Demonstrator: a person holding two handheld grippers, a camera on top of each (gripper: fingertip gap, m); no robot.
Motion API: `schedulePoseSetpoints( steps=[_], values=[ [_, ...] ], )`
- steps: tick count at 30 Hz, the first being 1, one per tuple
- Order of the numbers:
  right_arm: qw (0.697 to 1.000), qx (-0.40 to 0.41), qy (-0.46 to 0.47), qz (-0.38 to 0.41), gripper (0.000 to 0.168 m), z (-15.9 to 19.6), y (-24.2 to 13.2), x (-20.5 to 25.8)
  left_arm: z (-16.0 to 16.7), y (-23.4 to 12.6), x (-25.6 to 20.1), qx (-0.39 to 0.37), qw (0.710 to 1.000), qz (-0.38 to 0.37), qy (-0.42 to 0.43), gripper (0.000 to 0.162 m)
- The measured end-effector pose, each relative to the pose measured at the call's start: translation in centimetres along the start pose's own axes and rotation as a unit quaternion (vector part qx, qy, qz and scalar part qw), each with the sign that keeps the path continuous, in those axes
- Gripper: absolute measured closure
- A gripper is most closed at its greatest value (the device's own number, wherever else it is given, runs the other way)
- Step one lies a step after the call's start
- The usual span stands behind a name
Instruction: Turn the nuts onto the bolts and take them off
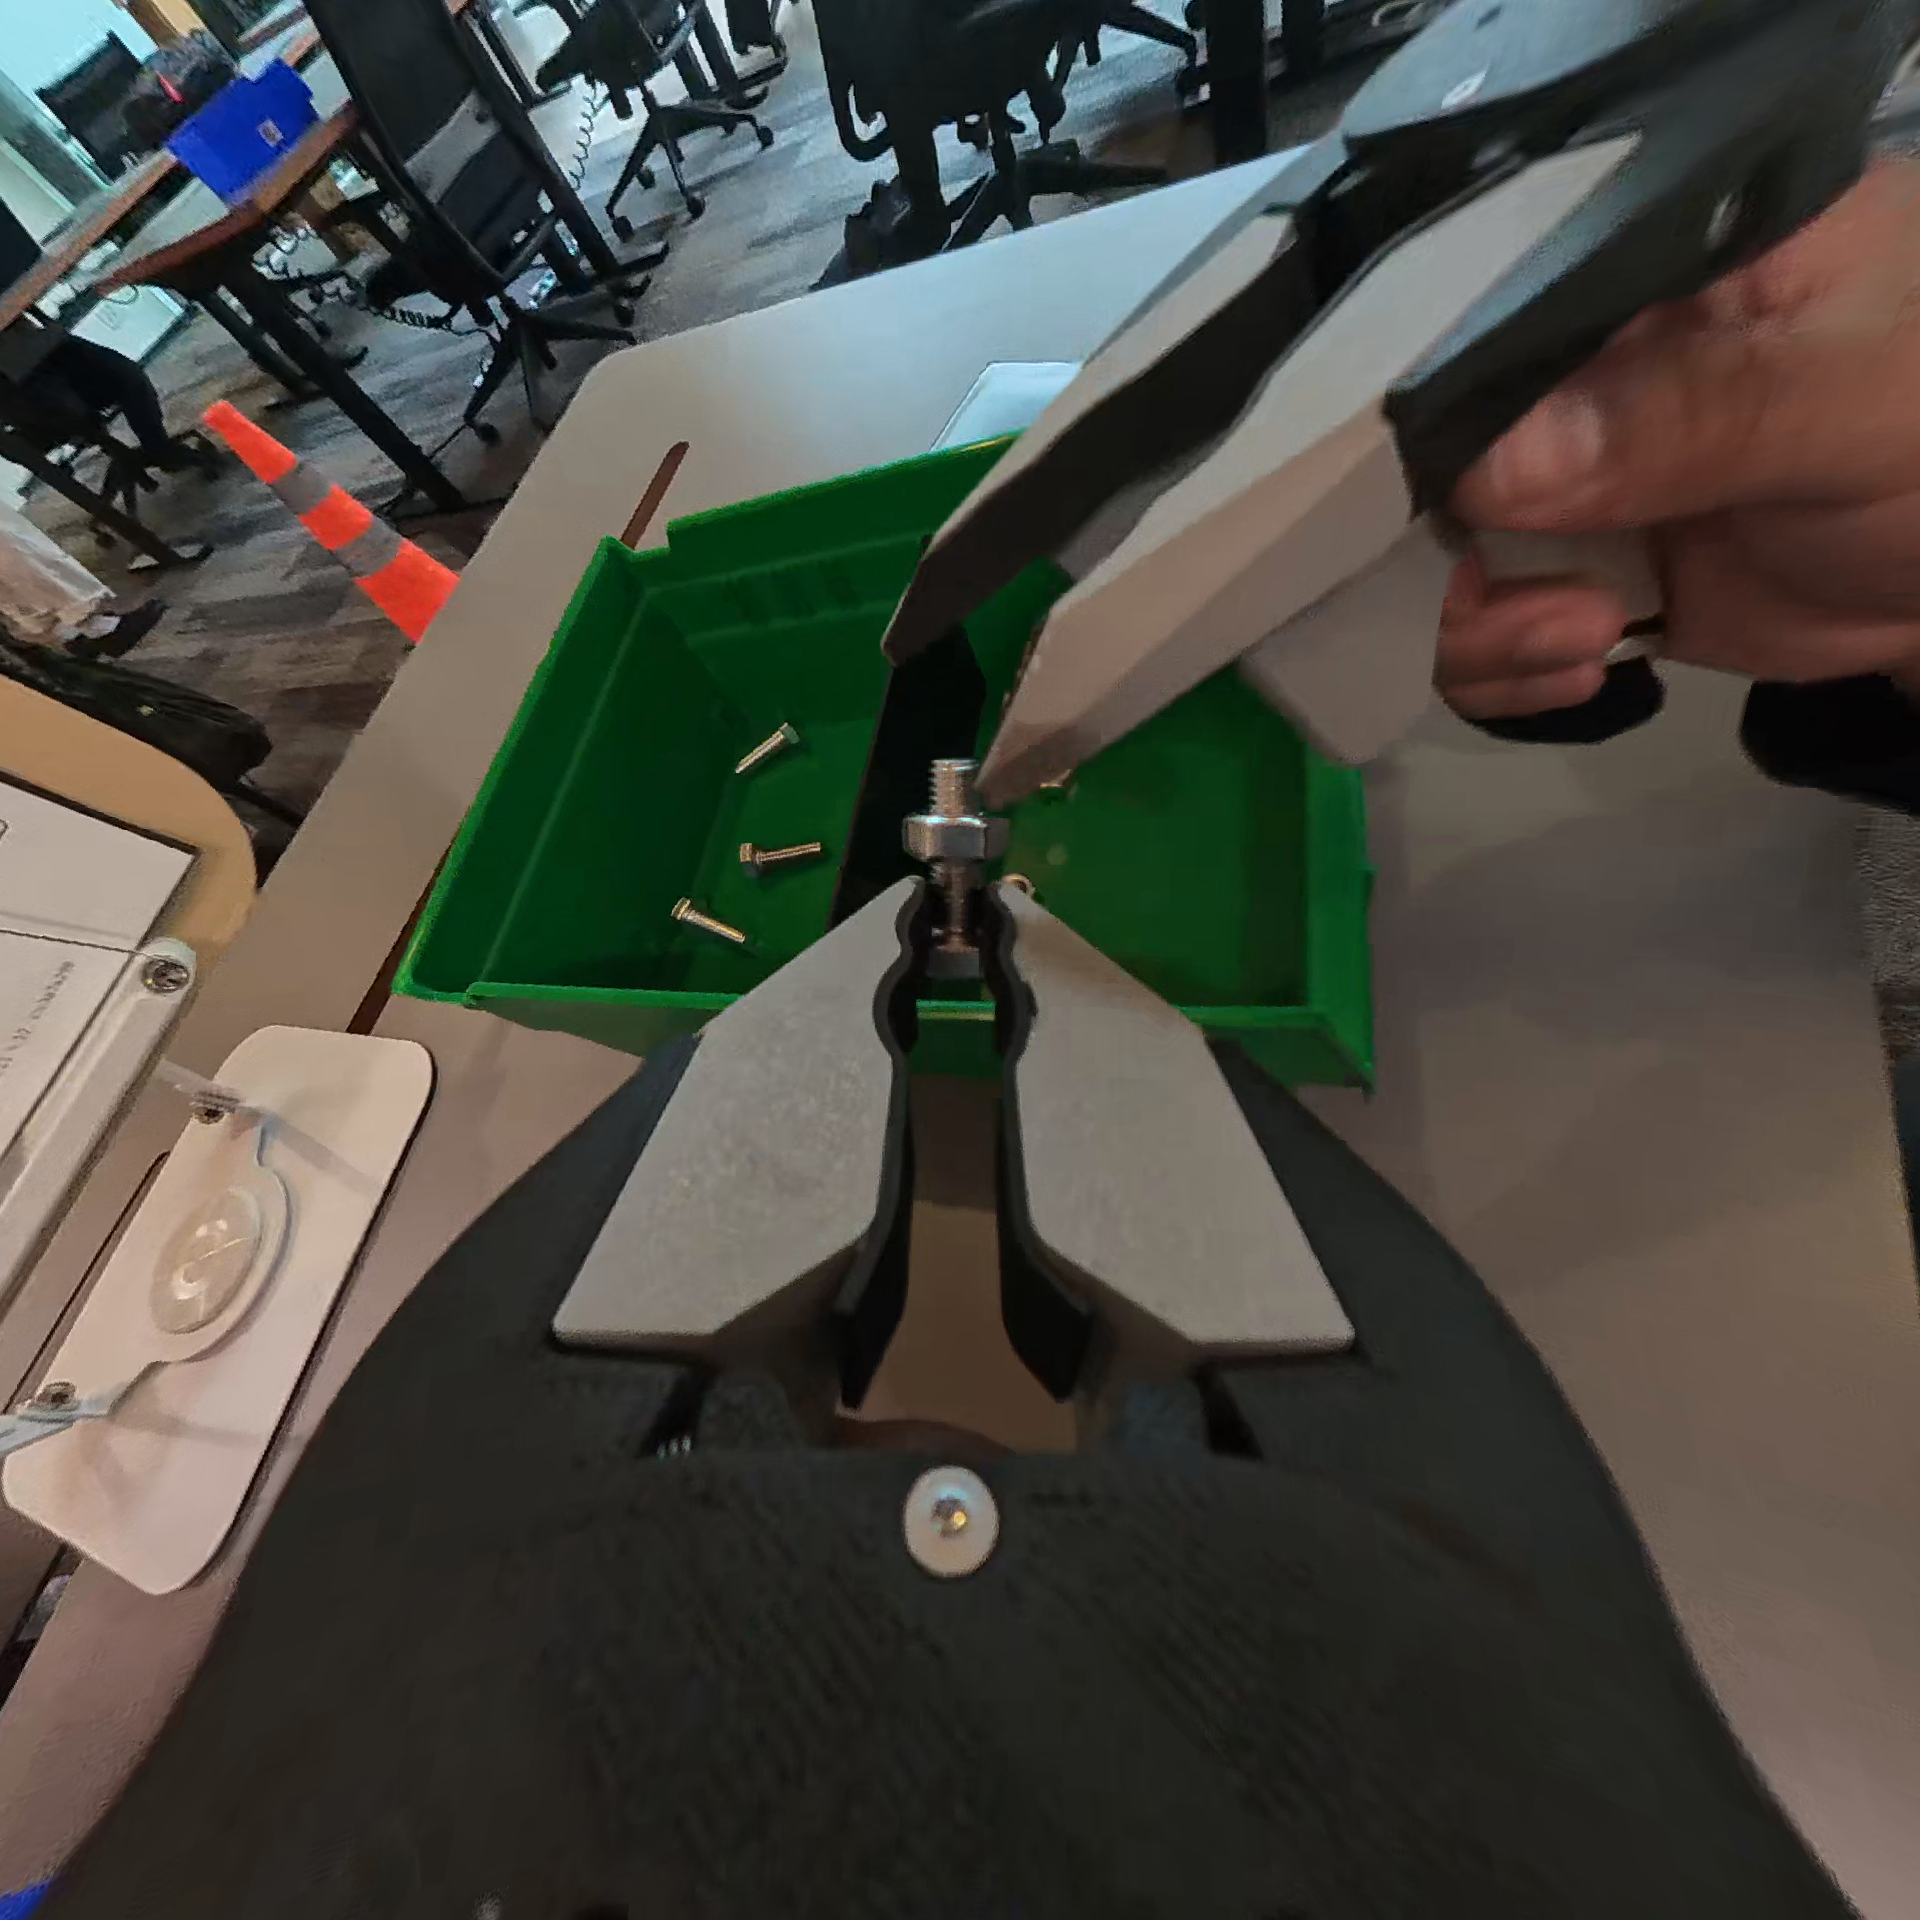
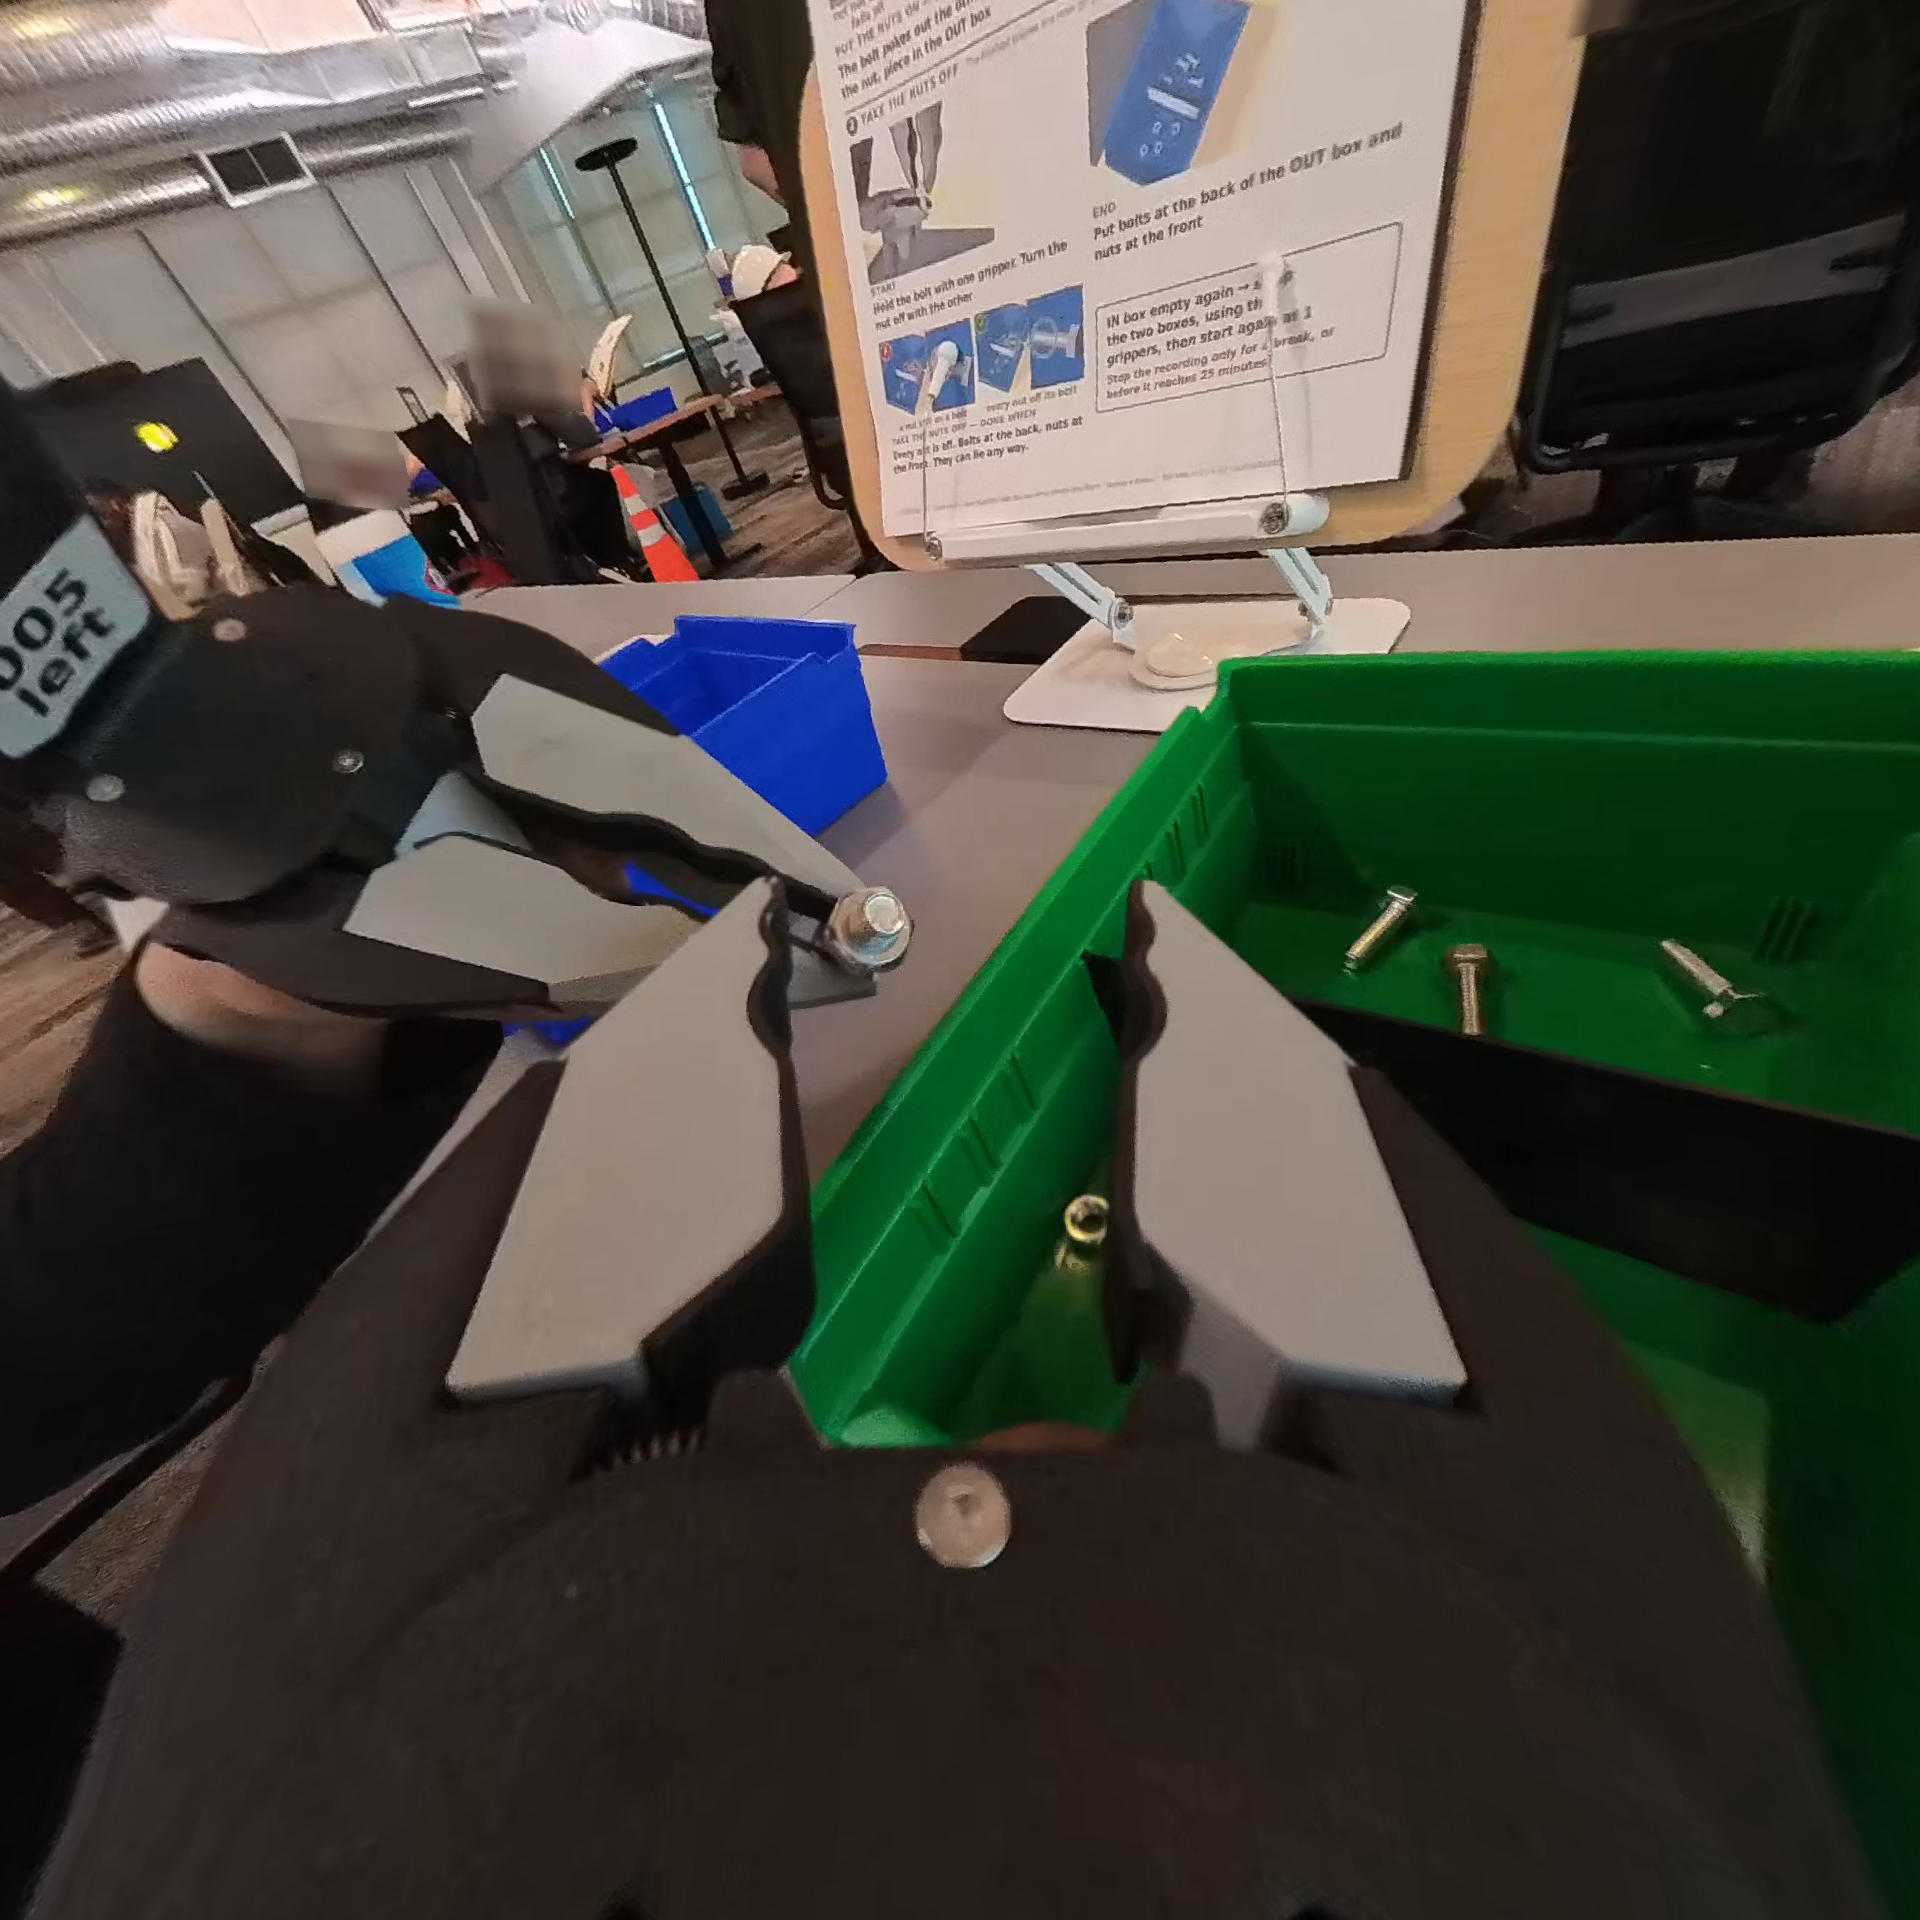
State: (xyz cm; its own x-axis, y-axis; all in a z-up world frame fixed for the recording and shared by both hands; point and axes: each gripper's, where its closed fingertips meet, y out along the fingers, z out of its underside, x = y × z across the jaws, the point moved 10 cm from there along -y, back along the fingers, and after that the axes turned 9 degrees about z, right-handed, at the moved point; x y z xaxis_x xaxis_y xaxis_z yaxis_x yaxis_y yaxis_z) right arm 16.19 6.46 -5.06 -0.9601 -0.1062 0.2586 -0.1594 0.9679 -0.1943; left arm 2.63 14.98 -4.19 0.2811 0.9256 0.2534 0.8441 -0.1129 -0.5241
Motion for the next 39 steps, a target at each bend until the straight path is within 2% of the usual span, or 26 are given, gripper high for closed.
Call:
schedulePoseSetpoints(
  steps=[8,12,15,18,20,23,25,26,28,30,31,34,36,37,38,39],
  values=[
    [0.999,-0.044,0.022,-0.011,0.103,-1.9,-0.2,0.6,-2.3,-2.2,1.5,0.014,1.0,-0.005,0.015,0.156],
    [0.998,-0.058,0.003,0.0,0.1,-2.3,0.4,1.2,-2.6,-2.2,1.5,0.023,0.999,-0.003,0.026,0.156],
    [0.999,-0.03,-0.024,0.034,0.097,-1.6,1.5,0.8,-2.5,-1.6,1.3,0.031,0.998,-0.014,0.043,0.156],
    [1.0,0.013,0.005,0.025,0.086,-0.9,1.9,-0.8,-2.0,-1.2,1.7,0.039,0.998,-0.002,0.039,0.156],
    [0.999,0.036,0.017,0.016,0.093,-0.6,1.9,-1.2,-1.5,-0.5,1.9,0.034,0.999,0.016,0.025,0.156],
    [0.998,0.049,-0.014,0.045,0.104,-0.6,1.6,-1.3,-1.3,0.6,2.0,0.042,0.999,0.007,0.029,0.156],
    [0.994,0.068,-0.037,0.074,0.125,-0.4,1.3,-1.7,-1.6,0.3,2.6,0.032,0.998,-0.049,0.039,0.156],
    [0.993,0.068,-0.042,0.085,0.123,-0.3,1.3,-2.1,-1.8,-0.3,3.0,0.024,0.997,-0.066,0.039,0.156],
    [1.0,0.012,-0.006,0.013,0.122,-0.9,0.8,-1.9,-1.9,-1.2,3.1,0.001,0.999,-0.029,0.016,0.156],
    [0.994,-0.059,0.041,-0.08,0.124,-2.0,0.0,-1.1,-1.9,-1.5,3.0,-0.006,0.999,-0.028,0.014,0.156],
    [0.991,-0.074,0.053,-0.097,0.126,-2.2,-0.1,-0.9,-1.9,-1.4,2.9,-0.003,0.999,-0.028,0.017,0.156],
    [0.992,-0.071,0.054,-0.089,0.118,-1.9,0.6,-0.7,-2.5,-1.1,1.9,-0.028,1.0,0.003,0.014,0.156],
    [0.992,-0.074,0.056,-0.086,0.118,-1.9,0.8,-0.6,-3.0,-1.2,1.3,-0.032,0.999,-0.004,0.025,0.156],
    [0.995,-0.06,0.047,-0.06,0.119,-1.8,1.0,-1.0,-3.2,-1.3,1.3,-0.031,0.999,-0.013,0.03,0.156],
    [0.997,-0.049,0.042,-0.034,0.103,-1.7,1.0,-1.4,-3.2,-1.4,1.4,-0.028,0.999,-0.021,0.031,0.156],
    [0.998,-0.028,0.046,-0.029,0.097,-1.6,1.0,-1.7,-3.0,-1.3,1.4,-0.022,0.999,-0.015,0.03,0.156]
  ],
)
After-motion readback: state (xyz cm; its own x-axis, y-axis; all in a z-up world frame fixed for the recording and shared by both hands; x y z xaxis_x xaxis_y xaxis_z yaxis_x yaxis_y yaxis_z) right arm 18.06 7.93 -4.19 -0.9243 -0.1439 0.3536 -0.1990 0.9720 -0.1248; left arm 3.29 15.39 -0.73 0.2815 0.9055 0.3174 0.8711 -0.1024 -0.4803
